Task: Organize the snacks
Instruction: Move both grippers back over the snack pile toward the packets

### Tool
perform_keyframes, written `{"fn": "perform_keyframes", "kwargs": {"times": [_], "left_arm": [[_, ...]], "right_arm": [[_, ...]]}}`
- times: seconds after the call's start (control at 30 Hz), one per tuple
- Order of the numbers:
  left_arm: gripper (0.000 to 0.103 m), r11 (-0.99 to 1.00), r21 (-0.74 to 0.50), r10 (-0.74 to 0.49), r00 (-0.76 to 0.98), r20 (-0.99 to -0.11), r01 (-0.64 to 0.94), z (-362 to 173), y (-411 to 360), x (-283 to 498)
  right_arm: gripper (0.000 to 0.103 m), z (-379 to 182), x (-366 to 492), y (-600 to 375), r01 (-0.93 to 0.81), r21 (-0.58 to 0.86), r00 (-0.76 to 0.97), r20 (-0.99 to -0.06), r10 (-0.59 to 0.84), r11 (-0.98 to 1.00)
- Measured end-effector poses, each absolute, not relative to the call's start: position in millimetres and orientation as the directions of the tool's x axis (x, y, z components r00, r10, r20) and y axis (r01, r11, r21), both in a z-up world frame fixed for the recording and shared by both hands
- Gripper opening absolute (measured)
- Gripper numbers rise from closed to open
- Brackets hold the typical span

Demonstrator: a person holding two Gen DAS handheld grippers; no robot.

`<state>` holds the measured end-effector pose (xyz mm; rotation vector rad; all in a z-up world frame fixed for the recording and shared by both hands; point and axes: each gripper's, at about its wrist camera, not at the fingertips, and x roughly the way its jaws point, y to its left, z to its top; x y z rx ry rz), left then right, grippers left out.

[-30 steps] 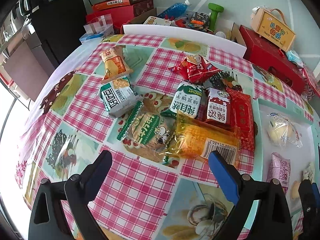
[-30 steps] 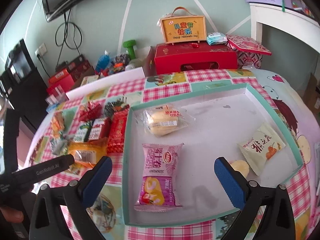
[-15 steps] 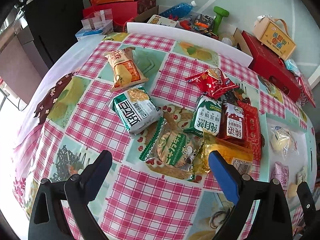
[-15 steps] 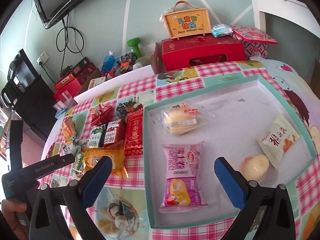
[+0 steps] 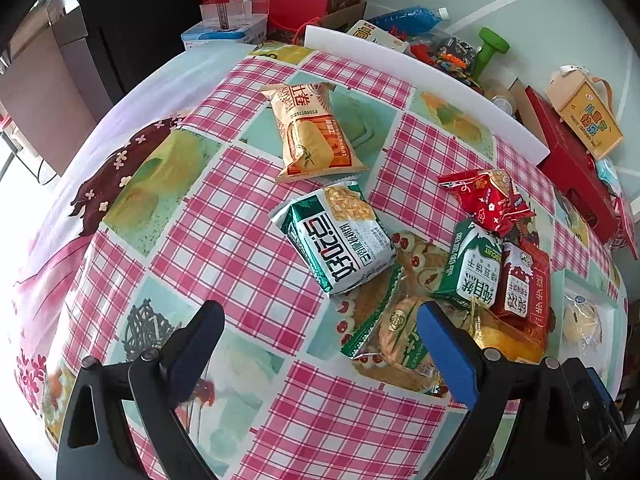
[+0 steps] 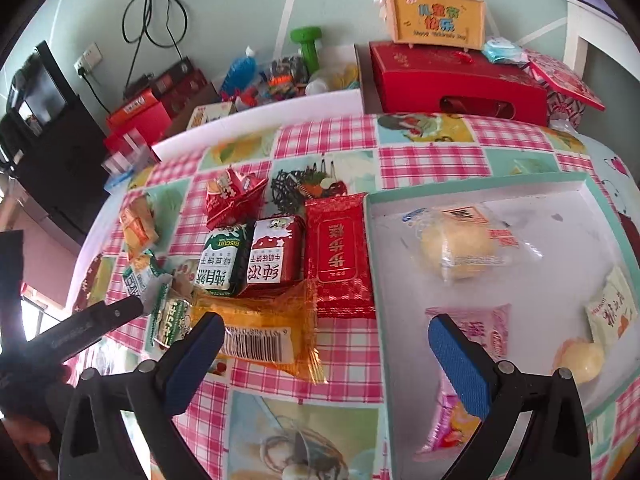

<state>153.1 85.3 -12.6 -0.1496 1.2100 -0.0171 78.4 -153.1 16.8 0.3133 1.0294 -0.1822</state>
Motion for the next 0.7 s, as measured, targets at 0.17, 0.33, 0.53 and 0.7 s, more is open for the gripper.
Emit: {"fn": "perform_keyframes", "kwargs": {"times": [0.17, 0.33, 0.53, 0.7], "left_arm": [[0.097, 0.986, -0.136, -0.097, 0.336, -0.937, -0.096, -20.5, 92.8, 157.7], [0.097, 0.984, -0.132, -0.086, 0.319, -0.944, -0.123, -25.3, 99.4, 157.9], [0.097, 0.979, -0.141, -0.09, 0.305, -0.948, -0.15, -28.0, 106.9, 154.3], [0.097, 0.98, -0.143, -0.095, 0.303, -0.948, -0.14, -29.3, 104.0, 150.9]], "right_arm": [[0.103, 9.2, 107.0, -142.0, 0.262, 0.109, 0.472, -0.881, -0.029, 0.959], [0.102, 1.1, 130.3, -133.5, 0.225, 0.009, 0.421, -0.903, -0.089, 0.974], [0.102, -4.7, 124.0, -142.7, 0.24, -0.038, 0.379, -0.916, -0.13, 0.97], [0.102, -3.4, 107.7, -148.4, 0.25, -0.048, 0.373, -0.917, -0.142, 0.967]]}}
